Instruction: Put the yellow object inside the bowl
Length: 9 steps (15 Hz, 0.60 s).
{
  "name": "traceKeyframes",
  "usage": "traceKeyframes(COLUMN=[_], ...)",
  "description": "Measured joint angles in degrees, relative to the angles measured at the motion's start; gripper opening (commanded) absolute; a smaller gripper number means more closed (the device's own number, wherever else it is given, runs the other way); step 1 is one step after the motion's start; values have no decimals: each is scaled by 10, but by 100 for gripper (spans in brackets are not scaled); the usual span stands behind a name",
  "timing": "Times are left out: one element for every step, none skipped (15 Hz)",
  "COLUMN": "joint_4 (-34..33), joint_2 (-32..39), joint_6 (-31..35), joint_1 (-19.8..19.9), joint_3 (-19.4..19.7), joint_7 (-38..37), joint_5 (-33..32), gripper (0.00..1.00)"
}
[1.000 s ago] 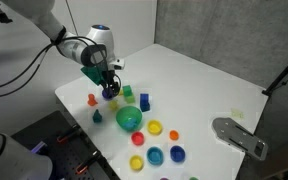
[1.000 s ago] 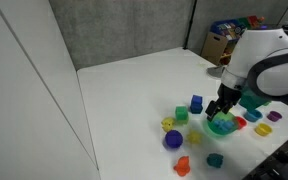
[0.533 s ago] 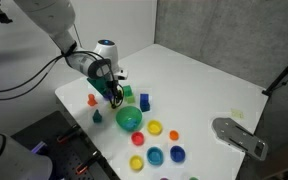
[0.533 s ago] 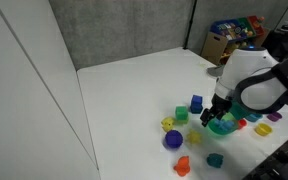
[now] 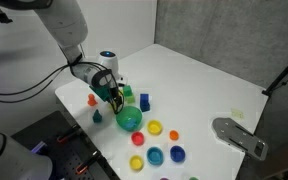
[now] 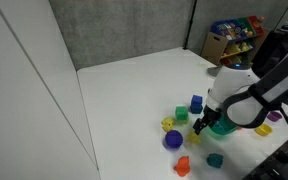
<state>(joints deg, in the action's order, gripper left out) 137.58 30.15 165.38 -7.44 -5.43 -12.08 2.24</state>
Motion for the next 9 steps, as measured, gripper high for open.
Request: traceKeyframes(joint_4=[-5,-10,-15,-19,-23,-27,-30,-33,-35], joint_2=[12,23,33,42,50,57,64,70,75], joint_6=[9,19,29,39,48,55,63,69,73], joint_1=[-6,-14,-23,-32,-40,-48,-56,-63,-70], joint_3=[2,5,9,13,16,20,23,27,32], joint_7=[0,0,0,0,0,0,0,0,0], joint_5=[0,0,0,0,0,0,0,0,0], gripper=[100,100,100,100,100,100,75,74,66])
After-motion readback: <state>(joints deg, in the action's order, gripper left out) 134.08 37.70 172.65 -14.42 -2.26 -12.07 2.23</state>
